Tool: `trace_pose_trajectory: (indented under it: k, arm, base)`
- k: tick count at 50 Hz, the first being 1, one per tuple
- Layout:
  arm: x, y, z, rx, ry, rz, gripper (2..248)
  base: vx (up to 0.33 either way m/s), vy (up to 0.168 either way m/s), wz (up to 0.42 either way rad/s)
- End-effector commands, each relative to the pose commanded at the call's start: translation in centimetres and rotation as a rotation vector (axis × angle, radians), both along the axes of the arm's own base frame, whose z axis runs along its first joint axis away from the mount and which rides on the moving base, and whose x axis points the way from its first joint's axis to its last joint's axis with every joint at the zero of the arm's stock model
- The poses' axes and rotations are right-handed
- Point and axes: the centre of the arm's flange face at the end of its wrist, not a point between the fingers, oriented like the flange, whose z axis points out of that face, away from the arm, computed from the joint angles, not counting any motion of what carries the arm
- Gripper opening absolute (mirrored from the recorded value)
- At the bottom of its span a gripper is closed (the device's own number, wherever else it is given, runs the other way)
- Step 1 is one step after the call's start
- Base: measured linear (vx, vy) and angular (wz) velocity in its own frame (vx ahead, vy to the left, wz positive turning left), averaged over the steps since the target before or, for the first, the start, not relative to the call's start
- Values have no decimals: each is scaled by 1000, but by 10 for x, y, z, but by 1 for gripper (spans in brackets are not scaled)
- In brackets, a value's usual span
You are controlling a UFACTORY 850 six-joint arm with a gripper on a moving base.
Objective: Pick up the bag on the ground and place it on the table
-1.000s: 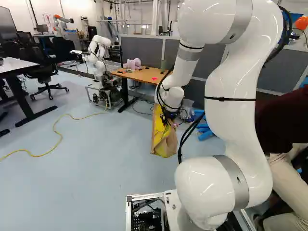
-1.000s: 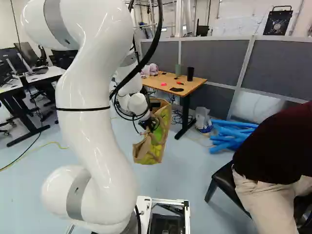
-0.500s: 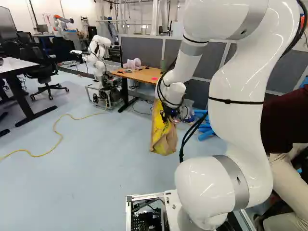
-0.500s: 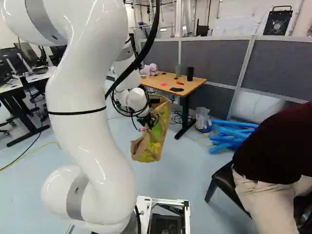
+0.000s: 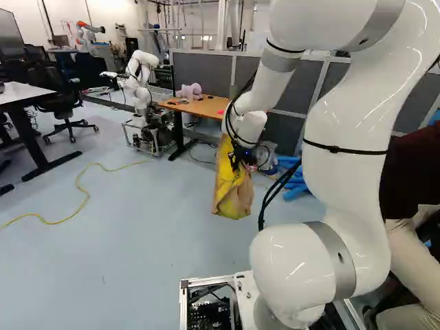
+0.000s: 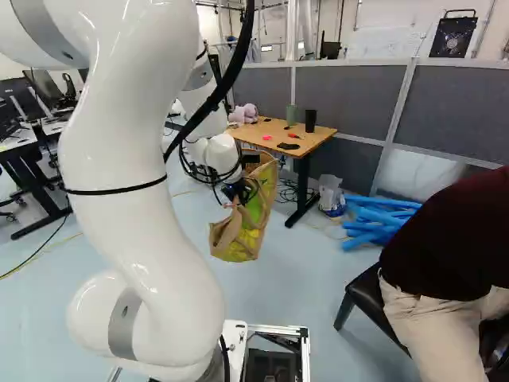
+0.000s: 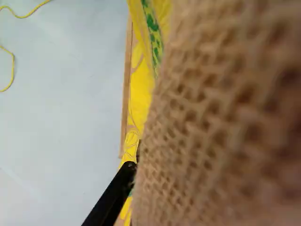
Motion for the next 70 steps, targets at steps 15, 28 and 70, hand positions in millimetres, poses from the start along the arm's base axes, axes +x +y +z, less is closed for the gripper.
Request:
trace_pose_trajectory:
  k: [15,28,70]
  arm:
    - [1,1,18,12,8,6,22]
    - [1,3,34,24,22,13,22]
    - [3,7,86,65,85,41,22]
  base:
    - [0,0,0]
    - [0,0,0]
    - [0,0,0]
